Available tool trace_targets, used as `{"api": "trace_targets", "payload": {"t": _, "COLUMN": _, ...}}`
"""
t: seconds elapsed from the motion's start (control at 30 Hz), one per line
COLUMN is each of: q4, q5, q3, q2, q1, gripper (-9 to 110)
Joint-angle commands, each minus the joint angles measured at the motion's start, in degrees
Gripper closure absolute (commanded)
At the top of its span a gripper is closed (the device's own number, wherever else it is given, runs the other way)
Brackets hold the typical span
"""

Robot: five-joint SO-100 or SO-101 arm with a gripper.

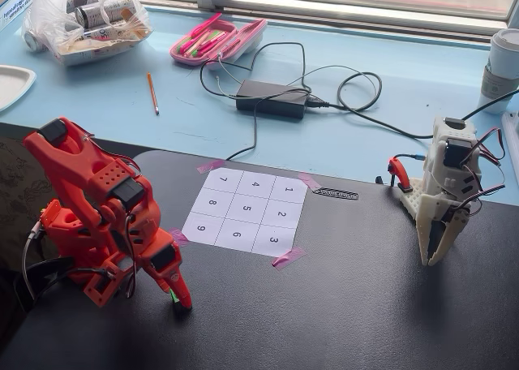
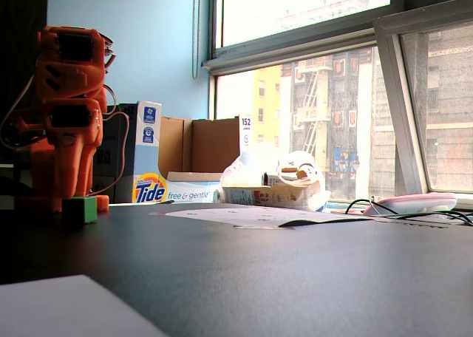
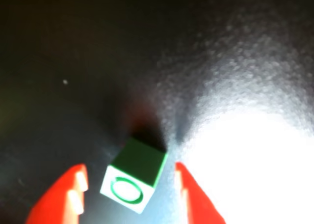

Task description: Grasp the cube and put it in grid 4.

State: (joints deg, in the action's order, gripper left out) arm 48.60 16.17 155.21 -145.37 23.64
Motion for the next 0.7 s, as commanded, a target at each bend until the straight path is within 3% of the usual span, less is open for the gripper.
{"api": "trace_targets", "payload": {"t": 0.0, "q4": -1.23, "q5": 0.88, "q3": 0.09, "q2": 0.35, "q1": -0.35, "gripper": 81}}
{"api": "trace_targets", "payload": {"t": 0.07, "q4": -1.41, "q5": 1.05, "q3": 0.09, "q2": 0.7, "q1": -0.35, "gripper": 86}}
{"api": "trace_targets", "payload": {"t": 0.13, "q4": -1.58, "q5": 0.79, "q3": 0.09, "q2": 0.7, "q1": -0.35, "gripper": 101}}
{"api": "trace_targets", "payload": {"t": 0.43, "q4": -0.97, "q5": -0.62, "q3": -1.93, "q2": 0.62, "q1": -0.88, "gripper": 101}}
{"api": "trace_targets", "payload": {"t": 0.67, "q4": 3.96, "q5": -2.29, "q3": -13.27, "q2": 2.37, "q1": -3.78, "gripper": 101}}
